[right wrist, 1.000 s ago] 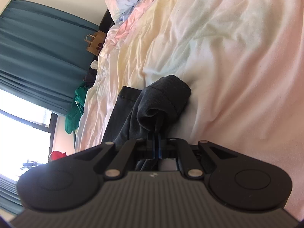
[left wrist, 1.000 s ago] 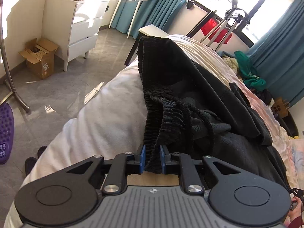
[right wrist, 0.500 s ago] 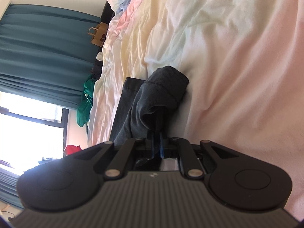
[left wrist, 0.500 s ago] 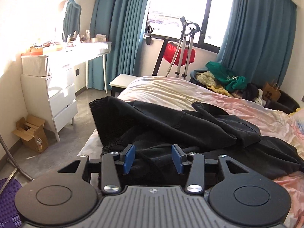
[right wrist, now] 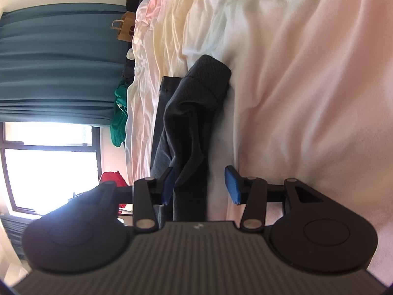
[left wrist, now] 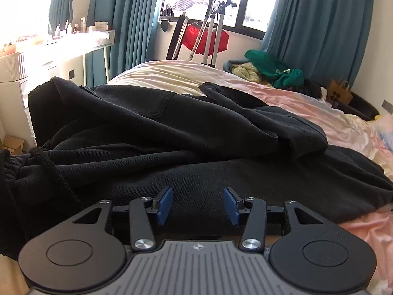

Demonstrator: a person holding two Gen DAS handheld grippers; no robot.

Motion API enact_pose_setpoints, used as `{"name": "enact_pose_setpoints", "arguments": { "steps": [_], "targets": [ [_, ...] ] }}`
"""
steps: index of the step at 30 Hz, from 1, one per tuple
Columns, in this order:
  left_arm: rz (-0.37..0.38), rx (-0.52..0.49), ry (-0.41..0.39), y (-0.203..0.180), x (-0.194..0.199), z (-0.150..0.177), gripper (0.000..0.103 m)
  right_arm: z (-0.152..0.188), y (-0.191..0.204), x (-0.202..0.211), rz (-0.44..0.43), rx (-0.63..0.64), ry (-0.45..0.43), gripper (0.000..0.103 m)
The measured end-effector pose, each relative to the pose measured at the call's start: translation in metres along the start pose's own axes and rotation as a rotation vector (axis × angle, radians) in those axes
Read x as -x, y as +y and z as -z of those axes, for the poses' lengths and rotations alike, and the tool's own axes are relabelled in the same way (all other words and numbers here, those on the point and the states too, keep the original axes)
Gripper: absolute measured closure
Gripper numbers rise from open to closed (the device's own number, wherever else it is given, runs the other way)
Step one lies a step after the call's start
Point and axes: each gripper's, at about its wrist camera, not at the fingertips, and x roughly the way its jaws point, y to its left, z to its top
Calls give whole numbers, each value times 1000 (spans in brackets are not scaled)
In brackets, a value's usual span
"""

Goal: Fold clothes

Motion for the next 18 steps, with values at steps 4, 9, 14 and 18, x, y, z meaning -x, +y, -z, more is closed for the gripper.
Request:
{"name": "enact_pose_setpoints", "arguments": {
  "steps": [4, 9, 14, 18],
  "targets": [
    [20, -17, 7, -6, -5, 9, 52, -1, 1, -11, -39, -1, 23, 55],
    [31, -35, 11, -14, -10, 11, 51, -1, 12, -21, -53, 80, 16, 55],
    [25, -31, 12, -12, -11, 12, 50, -3, 15, -30, -12, 92, -17, 68],
    [27, -10, 8, -8, -11, 11, 50, -5, 12, -40, -14, 72, -19, 72]
  ]
}}
